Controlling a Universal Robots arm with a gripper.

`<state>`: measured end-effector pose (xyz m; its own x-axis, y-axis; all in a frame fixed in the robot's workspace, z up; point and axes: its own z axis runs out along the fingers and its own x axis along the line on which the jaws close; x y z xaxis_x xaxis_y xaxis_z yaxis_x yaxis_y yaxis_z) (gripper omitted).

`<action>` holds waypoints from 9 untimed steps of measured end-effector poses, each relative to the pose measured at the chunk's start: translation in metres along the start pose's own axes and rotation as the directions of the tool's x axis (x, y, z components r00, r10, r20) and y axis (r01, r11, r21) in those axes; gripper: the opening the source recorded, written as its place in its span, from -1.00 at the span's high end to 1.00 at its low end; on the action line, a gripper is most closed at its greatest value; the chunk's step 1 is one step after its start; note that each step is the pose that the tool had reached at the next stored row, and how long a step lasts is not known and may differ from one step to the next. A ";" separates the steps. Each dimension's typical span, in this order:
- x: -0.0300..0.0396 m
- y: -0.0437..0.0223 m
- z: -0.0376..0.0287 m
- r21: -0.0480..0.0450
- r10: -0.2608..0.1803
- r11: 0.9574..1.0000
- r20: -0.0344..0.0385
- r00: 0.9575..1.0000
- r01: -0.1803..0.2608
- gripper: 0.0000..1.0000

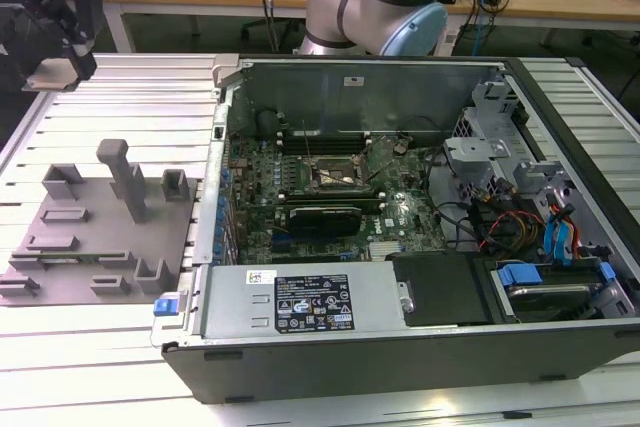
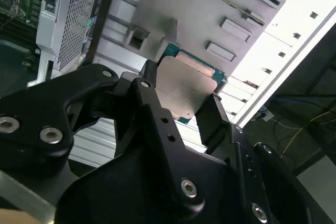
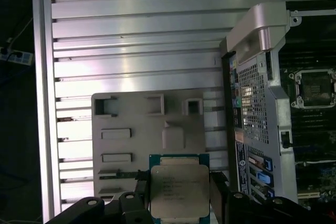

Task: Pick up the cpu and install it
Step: 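Pick up the cpu and move it towards the insertion slot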

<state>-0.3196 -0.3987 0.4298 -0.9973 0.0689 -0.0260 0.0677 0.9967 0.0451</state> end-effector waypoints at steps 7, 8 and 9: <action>-0.0158 0.0011 0.0004 0.000 0.000 1.000 0.000 1.000 0.000 -0.08; -0.0182 0.0012 0.0005 0.000 0.000 1.000 0.000 1.000 0.000 -0.08; -0.0205 0.0014 0.0006 0.000 0.000 1.000 0.000 1.000 0.000 -0.08</action>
<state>-0.2991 -0.3987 0.4298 -0.9973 0.0692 -0.0260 0.0679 0.9967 0.0450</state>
